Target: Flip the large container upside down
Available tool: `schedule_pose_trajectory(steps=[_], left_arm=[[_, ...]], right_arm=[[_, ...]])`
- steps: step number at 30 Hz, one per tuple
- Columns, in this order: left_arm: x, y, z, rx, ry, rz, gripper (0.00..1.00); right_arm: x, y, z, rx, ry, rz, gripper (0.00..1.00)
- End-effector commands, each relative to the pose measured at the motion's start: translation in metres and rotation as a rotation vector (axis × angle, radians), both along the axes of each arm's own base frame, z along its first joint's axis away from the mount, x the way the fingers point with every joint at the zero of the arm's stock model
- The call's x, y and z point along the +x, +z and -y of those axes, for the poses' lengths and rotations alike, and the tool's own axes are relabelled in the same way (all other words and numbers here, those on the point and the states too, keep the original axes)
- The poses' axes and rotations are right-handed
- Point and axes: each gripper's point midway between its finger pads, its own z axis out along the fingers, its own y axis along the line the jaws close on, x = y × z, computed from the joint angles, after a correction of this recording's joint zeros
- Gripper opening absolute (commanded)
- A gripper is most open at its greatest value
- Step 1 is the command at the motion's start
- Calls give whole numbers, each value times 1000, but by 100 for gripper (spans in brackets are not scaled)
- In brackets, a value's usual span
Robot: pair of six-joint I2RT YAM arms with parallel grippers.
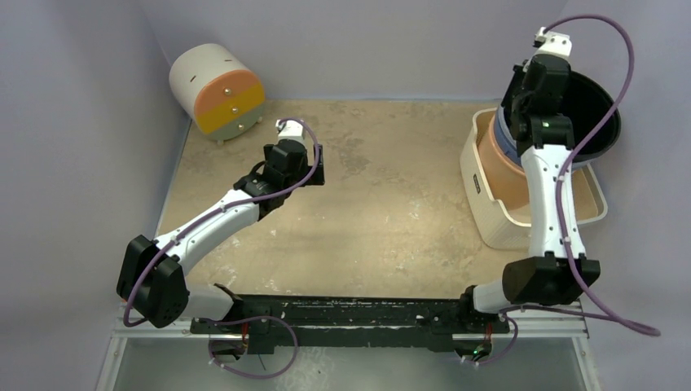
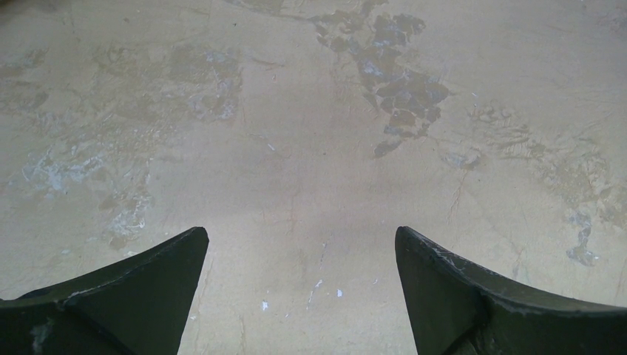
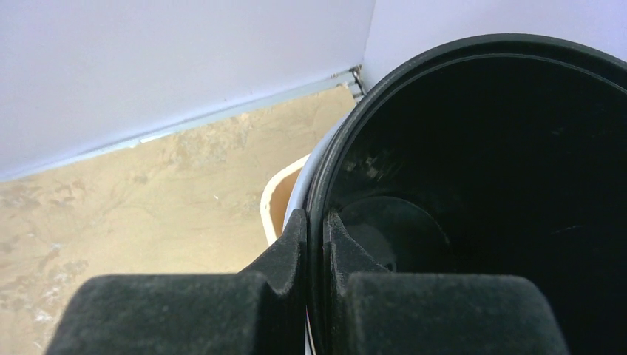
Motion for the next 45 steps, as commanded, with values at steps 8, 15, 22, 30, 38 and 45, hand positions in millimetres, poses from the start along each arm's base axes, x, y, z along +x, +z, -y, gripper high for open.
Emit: schedule_pose_trajectory(steps=[8,15,22,30,38,45], left_arm=[[-1,64,-8,-32,30,106,94],[-11,116,-33,-7,93,191,94],[-33,165,-75,10,211,291,94],[-60,232,-114,-53,345,416,94],[-73,267,-124,-129,369,498,94],[-72,271,-119,-144,342,502,94]], right_arm=[[-147,250,-27,-39,87,741,0],[-187,284,-77,-81,362,878,0],[-182,279,-131,-42,678,852,0],[-152,215,-194,189,1083,728,0],[-124,159,-277,327,1259,624,0],[-112,109,-357,511,1403,594,0]])
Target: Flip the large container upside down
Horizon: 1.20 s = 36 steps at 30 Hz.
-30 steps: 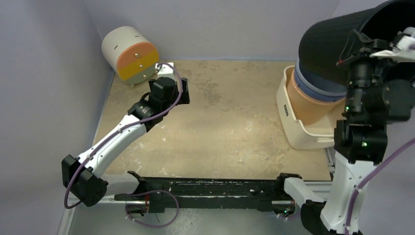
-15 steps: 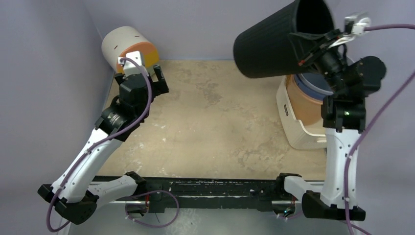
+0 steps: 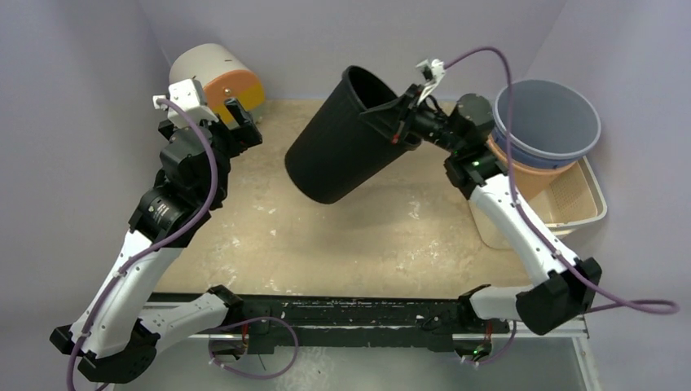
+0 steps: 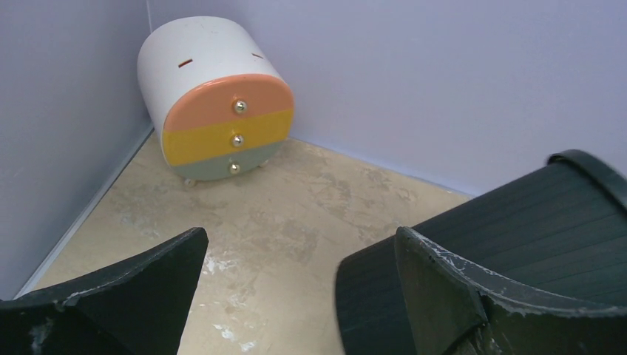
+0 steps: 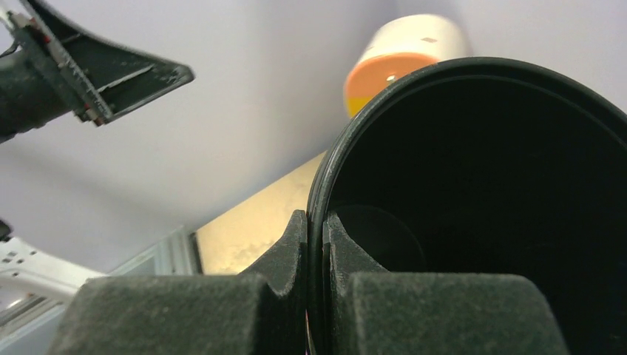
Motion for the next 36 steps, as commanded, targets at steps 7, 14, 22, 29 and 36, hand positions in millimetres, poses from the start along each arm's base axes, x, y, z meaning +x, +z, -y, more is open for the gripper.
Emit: schedule_pose_trajectory(steps=[7,14,22,29,36], left_arm=[[-6,42,0,-39,-24,78,94],[-10,58,0,-46,-41,106,94],[-13,63,-4,-31,-33,114,94],[-10,57,-4,-23,-24,98,94],[-5,54,1,-19,-29,83,94]], right_arm=[[8,13,-92,344,141,94,0],[7,4,-144,552,274,38,0],[-18,15,-144,895,426,-41,0],[-5,-40,-156,1050,546,-256,0],[-4,-61,-162,1121,597,-344,0]])
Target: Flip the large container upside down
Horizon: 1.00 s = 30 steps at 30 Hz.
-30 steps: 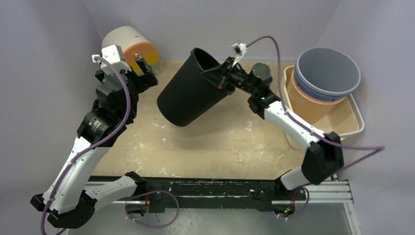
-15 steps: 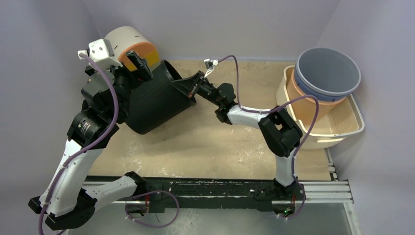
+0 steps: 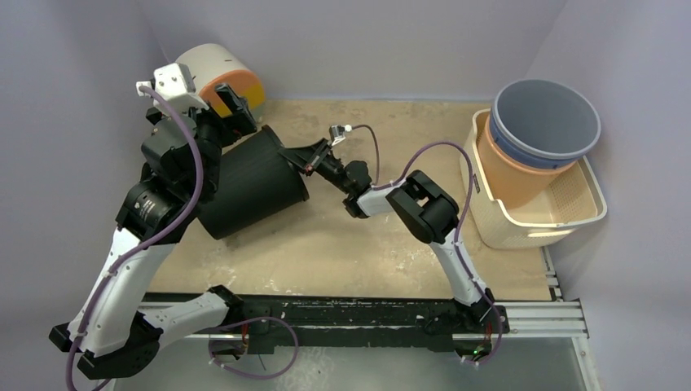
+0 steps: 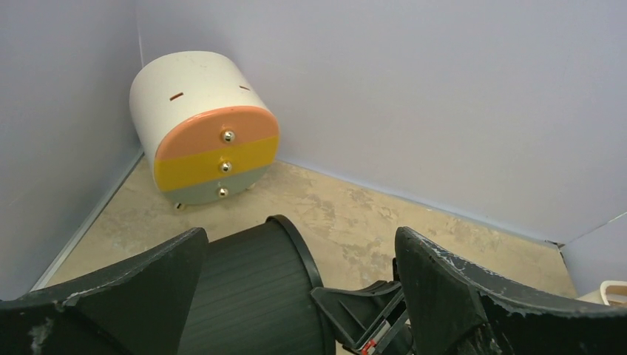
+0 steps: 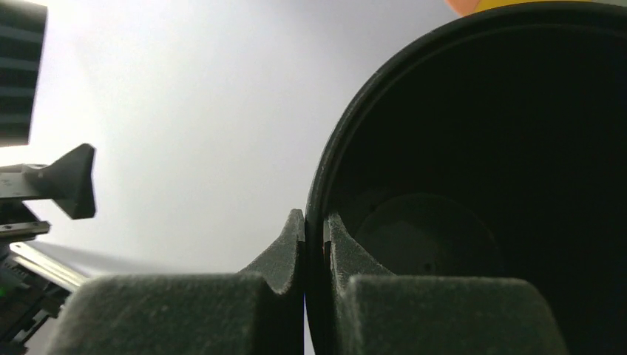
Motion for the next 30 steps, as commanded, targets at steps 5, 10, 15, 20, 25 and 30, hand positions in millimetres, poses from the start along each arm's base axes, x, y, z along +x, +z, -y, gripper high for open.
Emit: schedule_pose_trajectory(steps=[5,10,15,20,25,30], left_arm=[[-2,15,0,-8,-7,25,94],[-5,13,-4,-8,4,24,94],[-7,11,-6,-4,9,18,94],[-4,8,-4,-1,8,13,94],[2,-1,3,4,-6,-3,94],[5,-8,5,13,-5,-18,94]], right_arm=[[-43,99,71,440,20,186,0],[-15,39,95,396,-36,1,0],[2,1,123,303,-120,-55,0],[14,-19,153,215,-209,-53,0],[18,-43,163,163,-227,-84,0],[20,-61,161,88,-226,-100,17]])
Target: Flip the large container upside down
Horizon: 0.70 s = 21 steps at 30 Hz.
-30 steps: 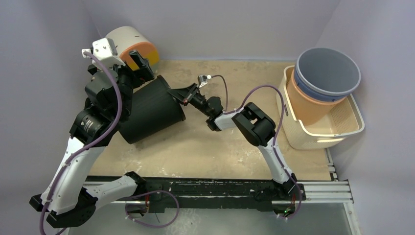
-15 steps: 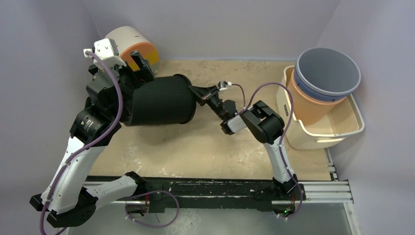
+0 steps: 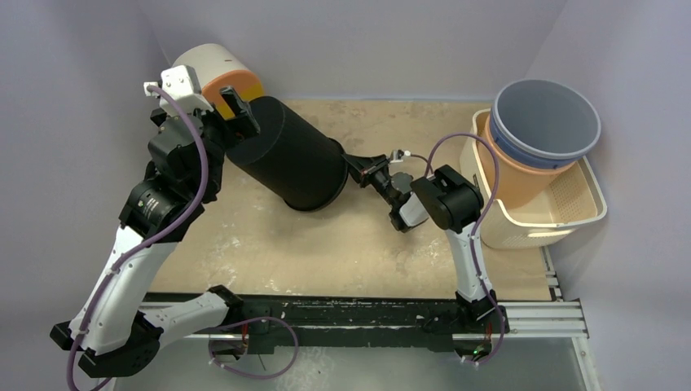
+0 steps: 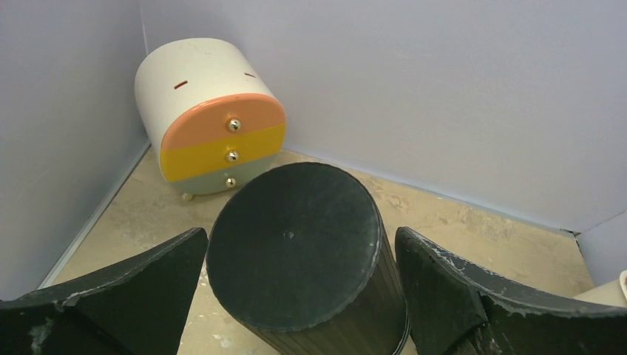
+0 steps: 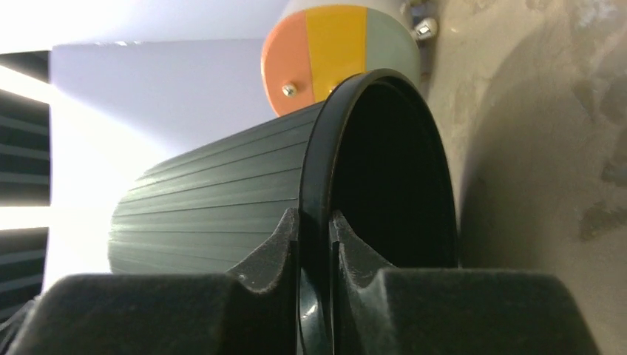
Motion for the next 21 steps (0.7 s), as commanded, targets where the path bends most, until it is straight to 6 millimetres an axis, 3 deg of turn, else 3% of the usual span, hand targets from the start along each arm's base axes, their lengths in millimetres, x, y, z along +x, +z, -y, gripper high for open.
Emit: schedule_pose_trajectory(steps=[1,4,12,21], left_arm=[[3,1,4,-6,-6,14,94],[5,-3,5,1,-5,6,94],[8,-13,6,12,-3,-9,94],[5,-18,2,25,7,-19,94]], right_arm=[[-33,48,5,19,50,322,22],[-29,34,5,-59,53,289,40],[-21,12,9,-229,32,236,48],[-8,-15,25,-568,-22,113,63]])
